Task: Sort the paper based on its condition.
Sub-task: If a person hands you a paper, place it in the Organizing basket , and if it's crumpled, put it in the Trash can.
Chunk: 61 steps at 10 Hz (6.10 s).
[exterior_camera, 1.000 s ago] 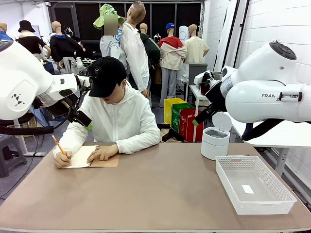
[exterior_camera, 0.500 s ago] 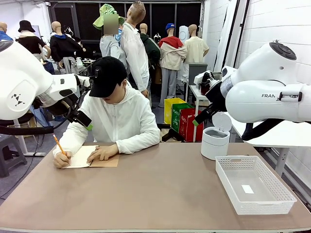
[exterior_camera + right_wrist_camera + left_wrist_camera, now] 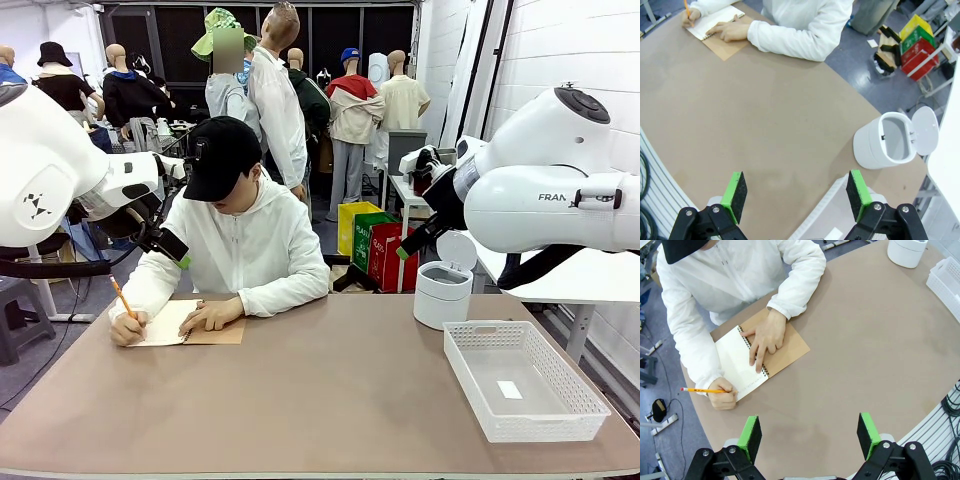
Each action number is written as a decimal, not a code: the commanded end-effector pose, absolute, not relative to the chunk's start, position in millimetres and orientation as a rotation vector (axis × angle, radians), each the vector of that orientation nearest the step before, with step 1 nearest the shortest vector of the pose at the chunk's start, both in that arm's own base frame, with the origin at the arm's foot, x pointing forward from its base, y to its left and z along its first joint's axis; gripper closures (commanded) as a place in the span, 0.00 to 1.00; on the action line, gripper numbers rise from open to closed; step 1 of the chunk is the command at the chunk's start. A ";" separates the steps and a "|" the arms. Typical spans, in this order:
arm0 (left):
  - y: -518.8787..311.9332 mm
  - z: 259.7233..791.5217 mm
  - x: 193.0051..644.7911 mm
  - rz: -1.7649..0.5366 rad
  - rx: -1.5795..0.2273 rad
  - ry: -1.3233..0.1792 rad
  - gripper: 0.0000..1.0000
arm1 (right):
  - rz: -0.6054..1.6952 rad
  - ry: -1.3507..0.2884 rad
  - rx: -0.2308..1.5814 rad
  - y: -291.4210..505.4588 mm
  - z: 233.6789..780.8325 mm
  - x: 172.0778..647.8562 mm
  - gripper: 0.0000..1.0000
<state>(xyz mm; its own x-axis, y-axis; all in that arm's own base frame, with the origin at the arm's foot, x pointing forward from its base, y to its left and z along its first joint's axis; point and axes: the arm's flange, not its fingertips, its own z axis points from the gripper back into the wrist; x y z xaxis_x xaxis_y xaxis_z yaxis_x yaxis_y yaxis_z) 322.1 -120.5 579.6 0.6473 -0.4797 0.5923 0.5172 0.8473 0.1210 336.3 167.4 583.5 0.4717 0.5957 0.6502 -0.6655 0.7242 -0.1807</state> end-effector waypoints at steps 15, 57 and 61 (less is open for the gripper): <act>-120.5 578.9 323.2 -0.565 -0.063 -0.657 0.00 | 0.774 -0.753 0.107 167.3 583.0 336.9 0.00; -120.5 578.9 323.2 -0.565 -0.063 -0.657 0.00 | 0.774 -0.753 0.107 167.3 583.0 336.9 0.00; -120.5 578.9 323.2 -0.565 -0.063 -0.657 0.00 | 0.774 -0.753 0.107 167.3 583.0 336.9 0.00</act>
<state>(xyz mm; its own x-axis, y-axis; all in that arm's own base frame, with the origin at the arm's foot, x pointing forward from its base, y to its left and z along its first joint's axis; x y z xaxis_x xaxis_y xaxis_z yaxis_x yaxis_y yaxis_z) 322.1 -120.5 579.6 0.6473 -0.4797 0.5923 0.5172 0.8473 0.1210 336.3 167.4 583.5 0.4717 0.5957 0.6502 -0.6655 0.7242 -0.1808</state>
